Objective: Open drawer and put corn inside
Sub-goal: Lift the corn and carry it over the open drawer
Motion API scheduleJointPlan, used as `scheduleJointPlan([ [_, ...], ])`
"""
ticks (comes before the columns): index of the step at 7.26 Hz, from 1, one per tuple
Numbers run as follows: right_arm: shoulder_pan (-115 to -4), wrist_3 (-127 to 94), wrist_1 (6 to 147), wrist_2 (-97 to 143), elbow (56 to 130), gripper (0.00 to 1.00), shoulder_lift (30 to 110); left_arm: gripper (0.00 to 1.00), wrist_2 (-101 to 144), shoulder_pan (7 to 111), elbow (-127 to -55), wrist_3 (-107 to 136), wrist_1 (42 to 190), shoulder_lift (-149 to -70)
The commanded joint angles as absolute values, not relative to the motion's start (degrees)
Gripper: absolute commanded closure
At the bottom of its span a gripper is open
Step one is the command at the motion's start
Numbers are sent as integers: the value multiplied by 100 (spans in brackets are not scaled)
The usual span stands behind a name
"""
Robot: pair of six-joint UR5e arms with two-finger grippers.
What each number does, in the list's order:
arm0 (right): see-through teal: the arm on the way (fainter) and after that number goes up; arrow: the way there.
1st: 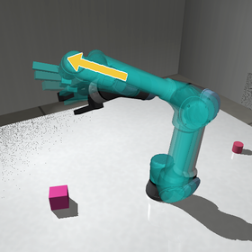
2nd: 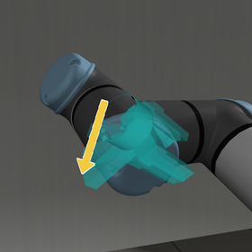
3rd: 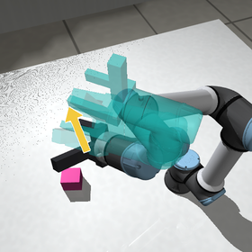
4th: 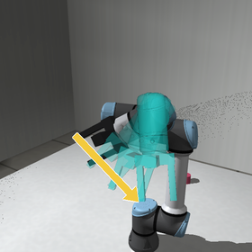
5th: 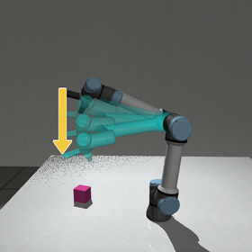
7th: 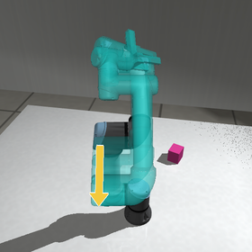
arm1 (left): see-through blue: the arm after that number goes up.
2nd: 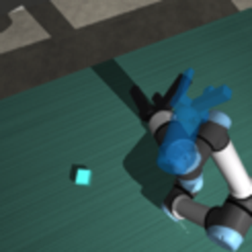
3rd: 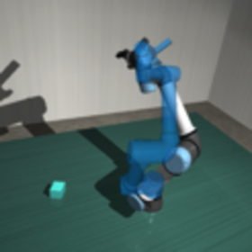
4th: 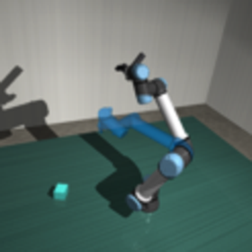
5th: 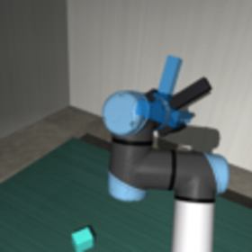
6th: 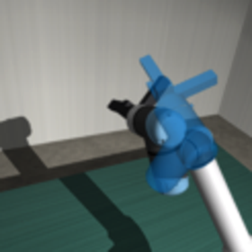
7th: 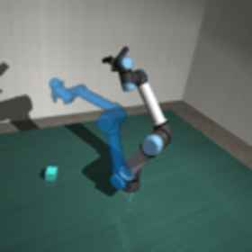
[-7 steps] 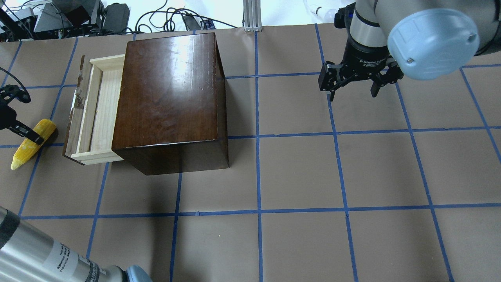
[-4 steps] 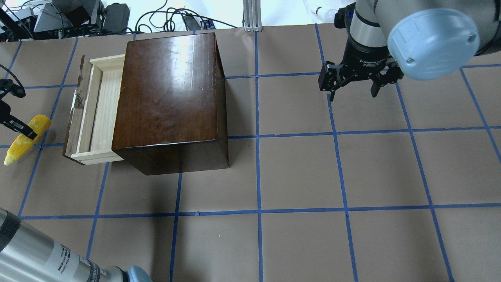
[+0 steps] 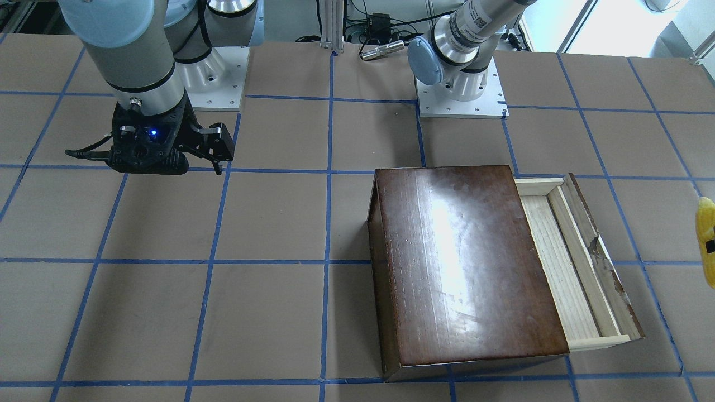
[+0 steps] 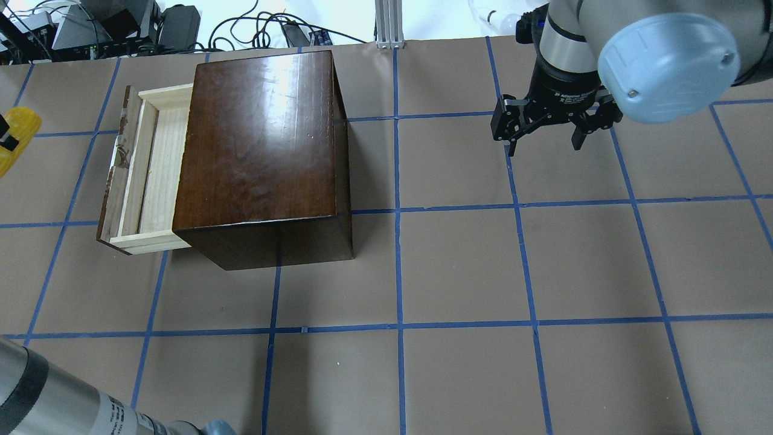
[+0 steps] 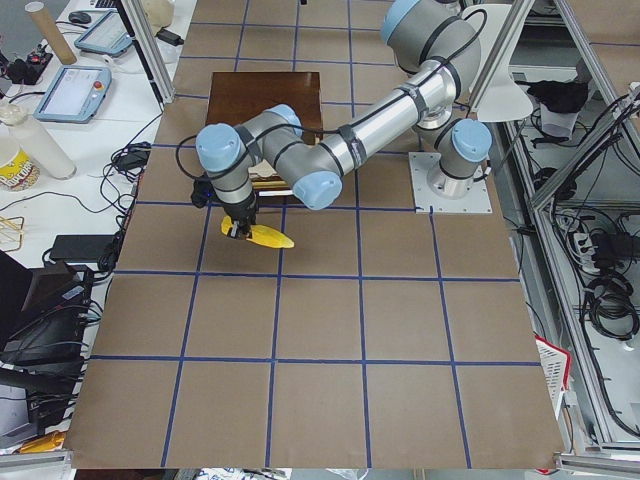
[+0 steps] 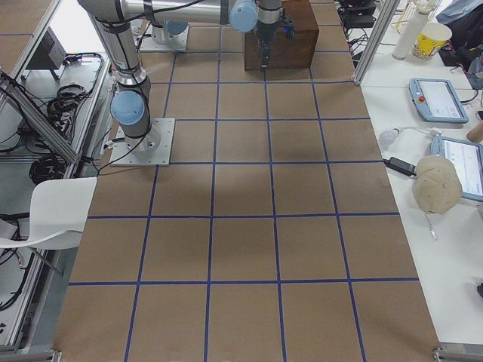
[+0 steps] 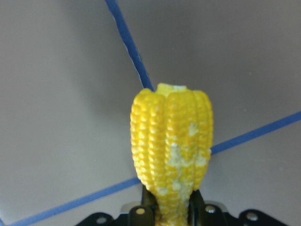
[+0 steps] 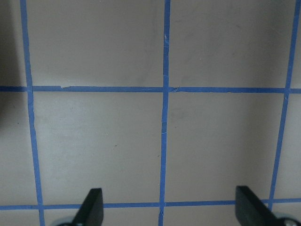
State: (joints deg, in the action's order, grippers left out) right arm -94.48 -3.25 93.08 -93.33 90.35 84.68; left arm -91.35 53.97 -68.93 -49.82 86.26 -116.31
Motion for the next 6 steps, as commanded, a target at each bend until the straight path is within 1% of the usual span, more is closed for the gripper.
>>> scheduleJointPlan([
  [1, -9448, -325, 9316, -9325, 9035, 0, 8464, 100, -8923, 5686, -6426, -4196, 9419, -11321],
  [3, -9448, -325, 9316, -9325, 9035, 0, 8464, 100, -8903, 6298, -6416, -2784, 9466, -11224],
  [6, -9448, -325, 9308, -9325, 9035, 0, 8464, 100, -8868, 6898, -6477, -1541, 9466, -11381],
])
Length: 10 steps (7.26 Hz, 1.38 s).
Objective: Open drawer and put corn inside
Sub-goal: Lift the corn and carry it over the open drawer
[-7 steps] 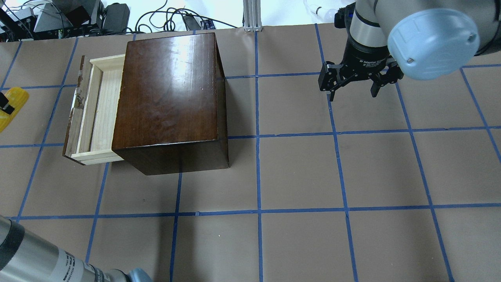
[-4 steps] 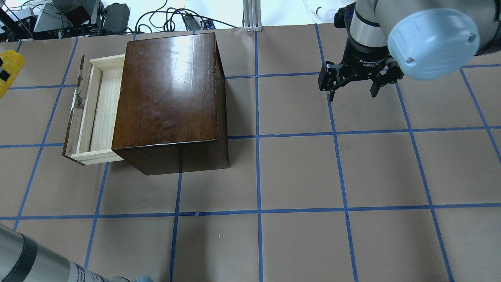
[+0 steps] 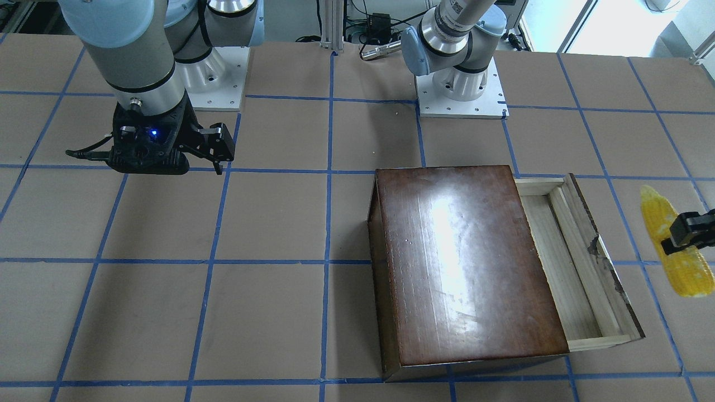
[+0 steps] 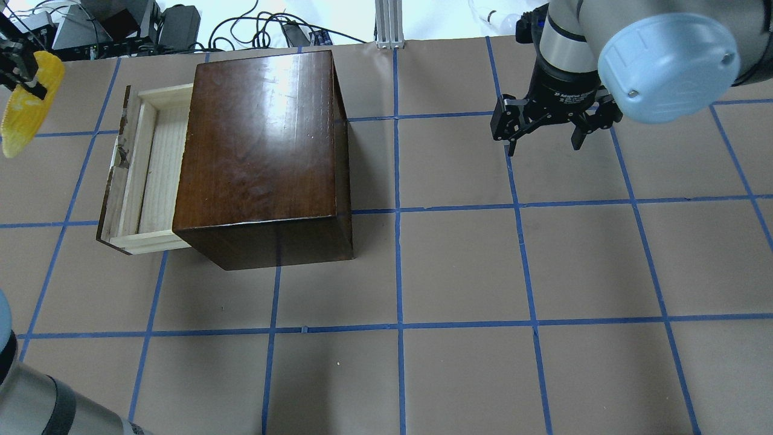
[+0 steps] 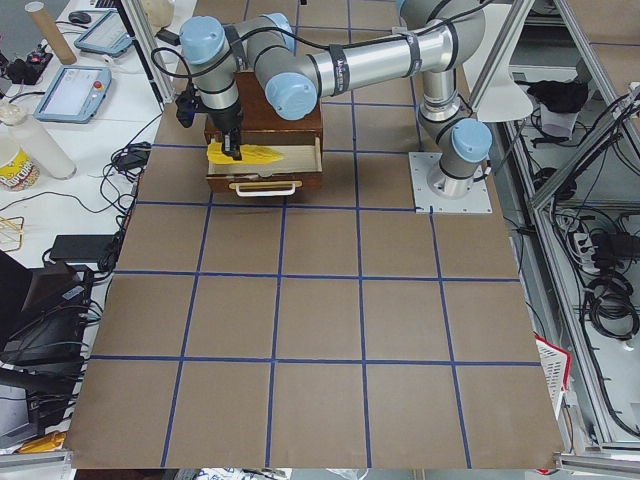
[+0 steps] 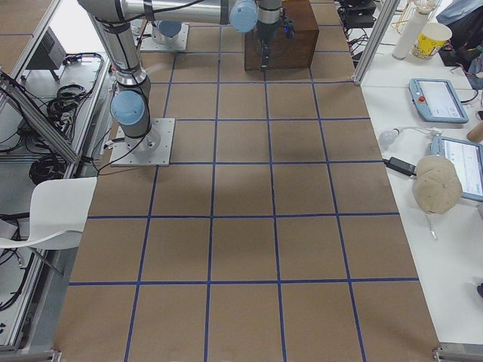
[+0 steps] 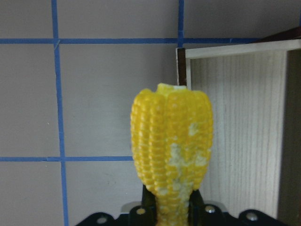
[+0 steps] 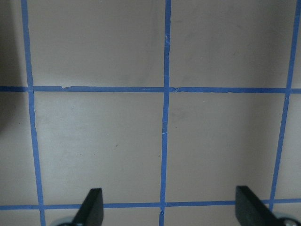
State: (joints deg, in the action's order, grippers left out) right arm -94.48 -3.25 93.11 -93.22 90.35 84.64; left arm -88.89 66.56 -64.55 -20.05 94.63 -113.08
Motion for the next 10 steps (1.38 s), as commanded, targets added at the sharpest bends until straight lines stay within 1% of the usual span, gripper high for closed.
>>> scheduleJointPlan([
  [1, -9448, -325, 9308, -9325, 9035, 0, 8473, 100, -8590, 7004, -6652, -1469, 9396, -11425],
  [6, -9448, -325, 9308, -9334, 9035, 0, 8473, 100, -8543, 7128, -7522, -1485, 8948, -11435],
  [10, -9448, -325, 9316, -9343, 9035, 0, 8464, 100, -8517, 7128, -7655, -1512, 8701, -11610],
])
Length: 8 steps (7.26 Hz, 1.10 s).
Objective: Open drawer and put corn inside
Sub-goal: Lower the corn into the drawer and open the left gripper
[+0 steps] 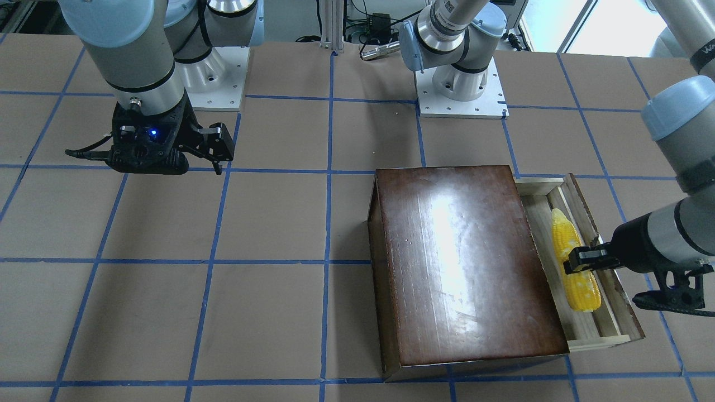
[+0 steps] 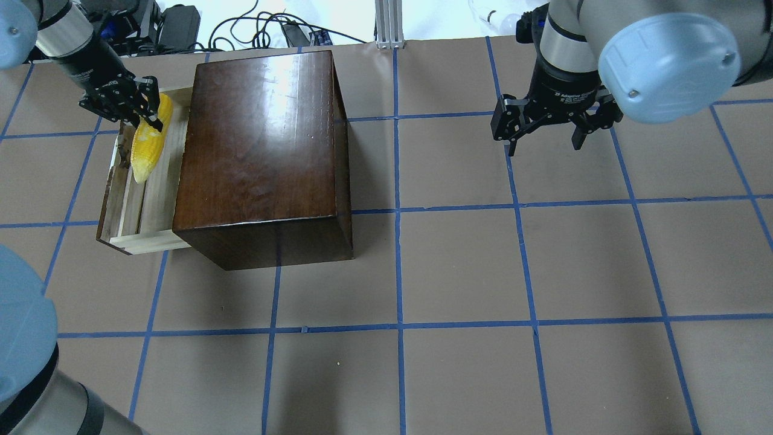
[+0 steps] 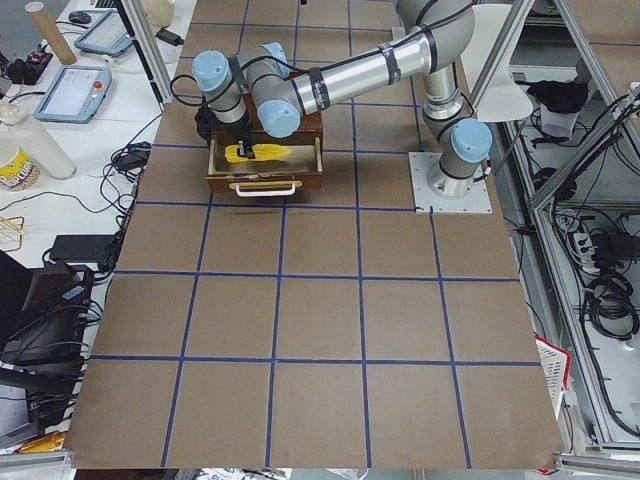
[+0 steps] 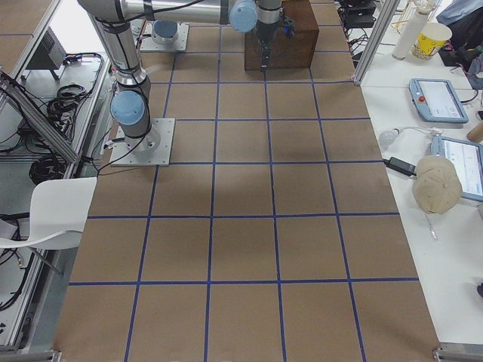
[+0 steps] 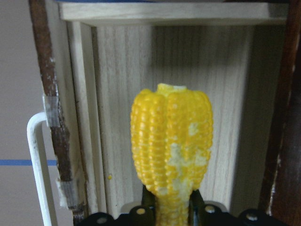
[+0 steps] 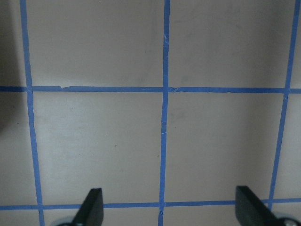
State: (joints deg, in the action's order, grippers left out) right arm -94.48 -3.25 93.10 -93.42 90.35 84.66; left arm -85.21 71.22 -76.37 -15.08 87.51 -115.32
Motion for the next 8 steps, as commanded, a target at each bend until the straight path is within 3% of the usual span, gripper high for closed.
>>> scheduleJointPlan([
  [1, -9448, -325, 9308, -9343, 9035, 0, 8473, 100, -8517, 7128, -7681, -1503, 8675, -11636],
  [2, -9448, -325, 9308, -9343, 9035, 0, 8464, 61, -8517, 7128, -7682, -1494, 8666, -11672],
  [3, -9448, -325, 9308, -9343, 9035, 0, 8464, 38, -8508, 7128, -7682, -1477, 8666, -11672],
  [4, -9448, -325, 9308, -9343, 9035, 0, 8464, 8, -8508, 7137, -7656, -1442, 8666, -11654],
  [5, -9448, -325, 9308, -9343, 9035, 0, 8464, 0, -8508, 7145, -7638, -1433, 8675, -11576],
  [8, -9448, -325, 9308, -9343, 9035, 0, 8473, 0, -8534, 7189, -7288, -1415, 8814, -11356],
])
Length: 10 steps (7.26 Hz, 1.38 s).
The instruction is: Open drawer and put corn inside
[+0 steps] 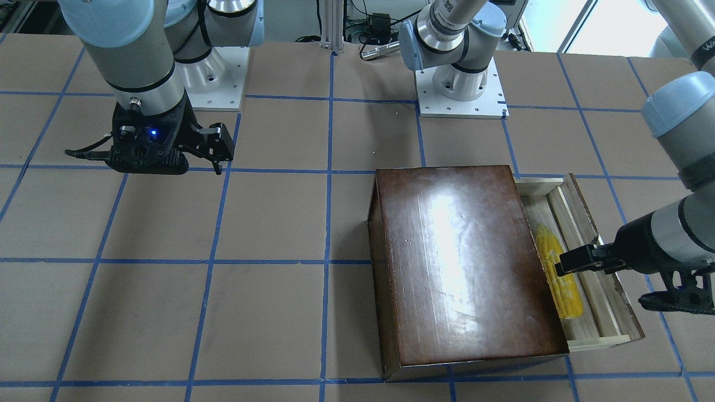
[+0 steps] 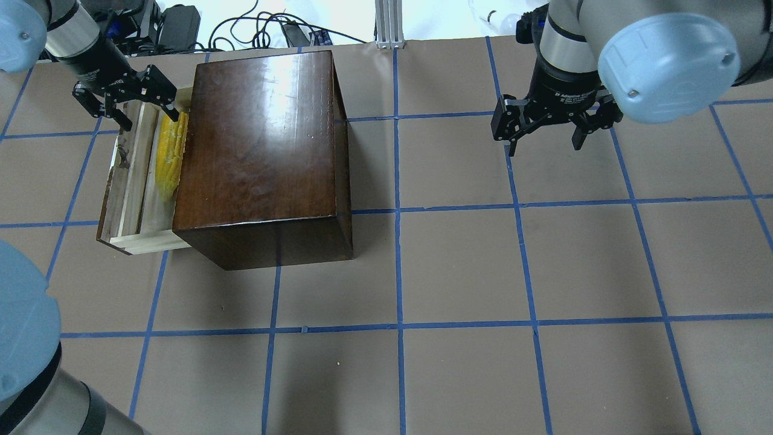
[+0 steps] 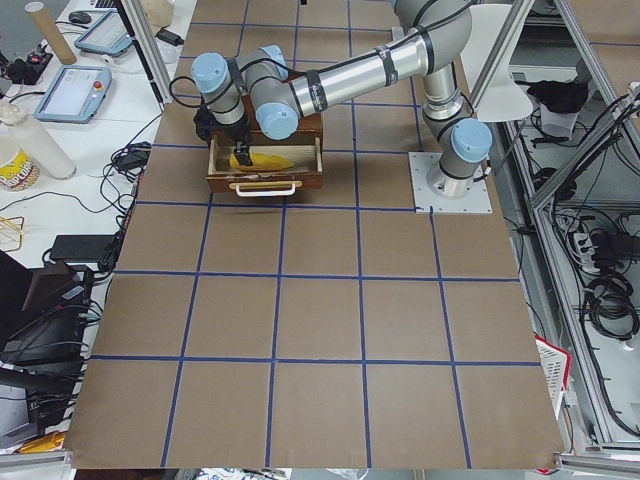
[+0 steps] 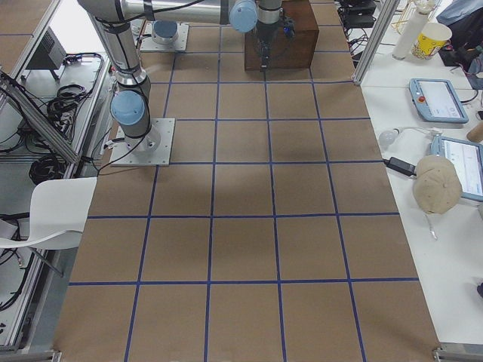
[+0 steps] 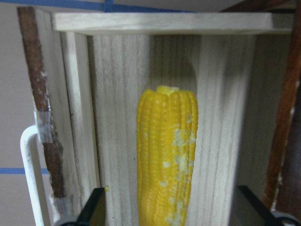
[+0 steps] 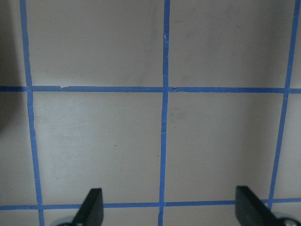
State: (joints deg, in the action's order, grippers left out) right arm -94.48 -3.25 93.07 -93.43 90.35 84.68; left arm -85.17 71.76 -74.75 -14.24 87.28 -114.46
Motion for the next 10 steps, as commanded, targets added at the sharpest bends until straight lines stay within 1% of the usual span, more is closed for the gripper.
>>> scheduleJointPlan([
  [1, -9448, -325, 9308, -9343, 9035, 0, 8464, 0, -8560, 7189, -6999, -1415, 8920, -11312],
  [2, -9448, -325, 9308, -9343, 9035, 0, 8473, 0, -8578, 7198, -6674, -1398, 9225, -11329],
  [3, -9448, -325, 9308, -9343, 9035, 0, 8473, 0, -8604, 7398, -6549, -1250, 9498, -11268],
  [5, -9448, -325, 9316, -9325, 9035, 0, 8473, 0, -8805, 8318, -6548, -110, 9527, -11137],
  [6, -9448, -325, 9308, -9325, 9035, 0, 8464, 0, -8859, 8706, -6600, -27, 9545, -11031],
  [8, -9448, -325, 9308, -9316, 9035, 0, 8464, 0, -9138, 9122, -7063, -26, 9519, -10786],
  [10, -9448, -325, 9308, -9334, 9035, 0, 8464, 0, -9229, 9115, -7678, -122, 9510, -10330],
])
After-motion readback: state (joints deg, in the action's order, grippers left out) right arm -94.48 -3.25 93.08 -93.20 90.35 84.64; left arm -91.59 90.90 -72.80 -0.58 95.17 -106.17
